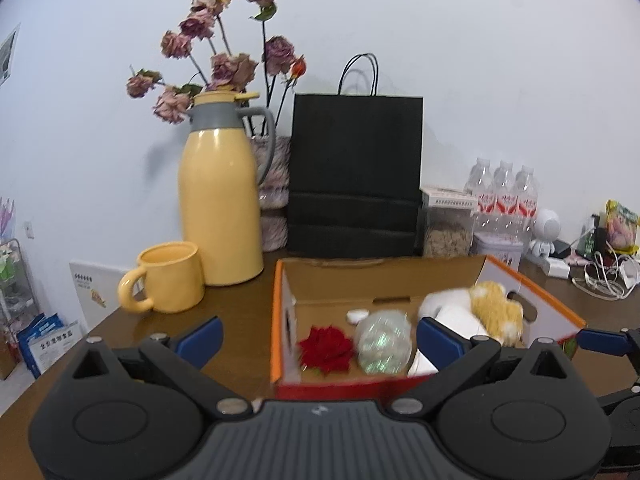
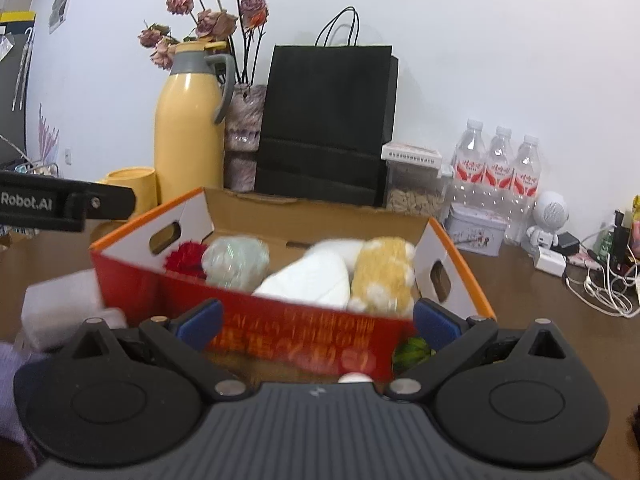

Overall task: Organize objects
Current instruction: 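Withdraw both tools from the box back to the table items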

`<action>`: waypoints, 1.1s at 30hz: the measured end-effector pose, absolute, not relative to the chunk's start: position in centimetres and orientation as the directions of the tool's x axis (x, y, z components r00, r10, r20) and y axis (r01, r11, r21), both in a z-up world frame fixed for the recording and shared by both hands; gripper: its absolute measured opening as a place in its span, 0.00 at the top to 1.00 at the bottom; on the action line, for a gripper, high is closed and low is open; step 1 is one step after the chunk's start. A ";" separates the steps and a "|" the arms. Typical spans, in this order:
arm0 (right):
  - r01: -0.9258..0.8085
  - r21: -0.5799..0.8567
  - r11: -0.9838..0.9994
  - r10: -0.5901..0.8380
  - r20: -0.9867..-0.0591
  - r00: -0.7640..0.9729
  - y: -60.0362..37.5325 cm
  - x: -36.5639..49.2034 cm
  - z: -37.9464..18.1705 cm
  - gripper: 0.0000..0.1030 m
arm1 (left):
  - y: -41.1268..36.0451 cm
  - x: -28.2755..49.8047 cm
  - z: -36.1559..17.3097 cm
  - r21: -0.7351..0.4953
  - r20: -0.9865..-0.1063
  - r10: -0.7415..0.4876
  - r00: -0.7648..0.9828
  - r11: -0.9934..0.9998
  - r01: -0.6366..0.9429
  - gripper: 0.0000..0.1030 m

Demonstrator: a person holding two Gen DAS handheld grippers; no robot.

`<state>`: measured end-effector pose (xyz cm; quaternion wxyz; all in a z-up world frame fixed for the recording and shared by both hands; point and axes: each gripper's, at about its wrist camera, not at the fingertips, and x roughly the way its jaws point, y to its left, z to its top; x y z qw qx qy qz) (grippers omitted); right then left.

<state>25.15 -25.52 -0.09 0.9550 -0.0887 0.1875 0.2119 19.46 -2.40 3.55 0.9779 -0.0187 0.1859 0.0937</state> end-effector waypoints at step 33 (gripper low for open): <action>-0.385 -0.132 0.914 0.253 -0.557 0.791 -30.0 19.8 -4.0 0.00 | -4.4 16.1 -1.9 0.029 -0.644 0.052 0.763 0.999 -0.043 0.00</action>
